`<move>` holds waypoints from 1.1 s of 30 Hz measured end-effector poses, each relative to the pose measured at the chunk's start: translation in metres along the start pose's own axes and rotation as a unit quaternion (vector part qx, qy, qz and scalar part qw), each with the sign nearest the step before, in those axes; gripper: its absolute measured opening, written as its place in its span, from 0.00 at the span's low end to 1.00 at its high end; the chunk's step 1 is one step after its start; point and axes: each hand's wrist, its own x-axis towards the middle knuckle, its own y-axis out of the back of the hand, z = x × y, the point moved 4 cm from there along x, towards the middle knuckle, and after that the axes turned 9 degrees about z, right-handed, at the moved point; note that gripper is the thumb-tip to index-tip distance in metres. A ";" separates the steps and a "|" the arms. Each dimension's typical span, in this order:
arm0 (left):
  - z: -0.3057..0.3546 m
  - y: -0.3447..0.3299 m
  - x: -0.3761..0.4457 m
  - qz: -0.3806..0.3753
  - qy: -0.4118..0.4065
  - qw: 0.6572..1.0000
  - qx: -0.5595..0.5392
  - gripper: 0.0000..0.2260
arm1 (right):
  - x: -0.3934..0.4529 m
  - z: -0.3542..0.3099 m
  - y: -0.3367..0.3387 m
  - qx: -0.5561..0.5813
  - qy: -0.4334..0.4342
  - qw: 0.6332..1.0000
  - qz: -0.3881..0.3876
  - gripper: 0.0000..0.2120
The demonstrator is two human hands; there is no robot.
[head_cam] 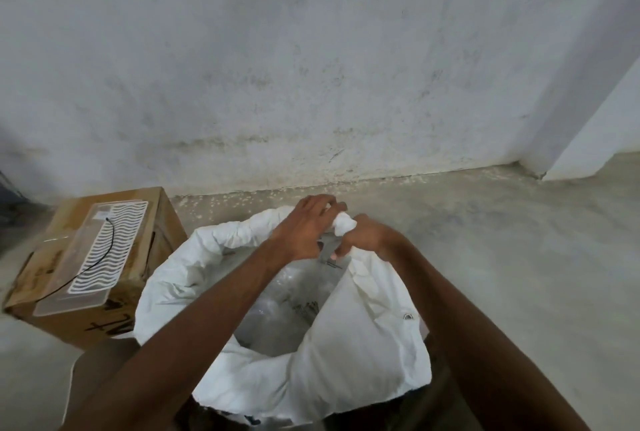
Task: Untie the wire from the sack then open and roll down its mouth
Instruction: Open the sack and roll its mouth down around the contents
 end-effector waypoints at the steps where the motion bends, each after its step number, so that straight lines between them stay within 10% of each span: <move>1: 0.004 -0.002 0.002 -0.004 -0.001 1.000 -0.024 0.36 | 0.000 -0.004 0.003 0.001 -0.002 0.999 -0.035 0.24; 5: 0.009 -0.004 0.021 -0.085 0.078 0.991 0.068 0.11 | -0.010 -0.002 0.001 -0.025 0.043 0.998 -0.048 0.20; 11: 0.001 0.000 0.049 -0.251 0.189 0.949 0.021 0.13 | -0.046 0.019 -0.013 -0.224 0.119 0.901 0.351 0.25; 16: 0.024 0.003 0.048 -0.229 0.018 0.972 0.052 0.36 | -0.023 0.032 -0.003 0.019 -0.005 0.994 0.109 0.17; 20: 0.032 -0.006 0.038 -0.162 -0.029 0.986 0.019 0.24 | -0.022 0.010 0.011 0.060 0.018 0.996 -0.066 0.17; 28: 0.027 -0.017 0.065 -0.212 0.095 0.970 0.070 0.10 | -0.045 0.044 -0.006 -0.093 0.005 0.956 0.278 0.33; 30: 0.034 -0.017 0.066 -0.214 0.082 0.973 -0.023 0.08 | -0.046 0.053 -0.002 -0.006 0.028 0.961 0.275 0.30; 33: 0.043 -0.017 0.052 -0.185 -0.003 0.979 -0.079 0.33 | -0.034 0.062 0.012 0.082 0.033 0.987 0.136 0.20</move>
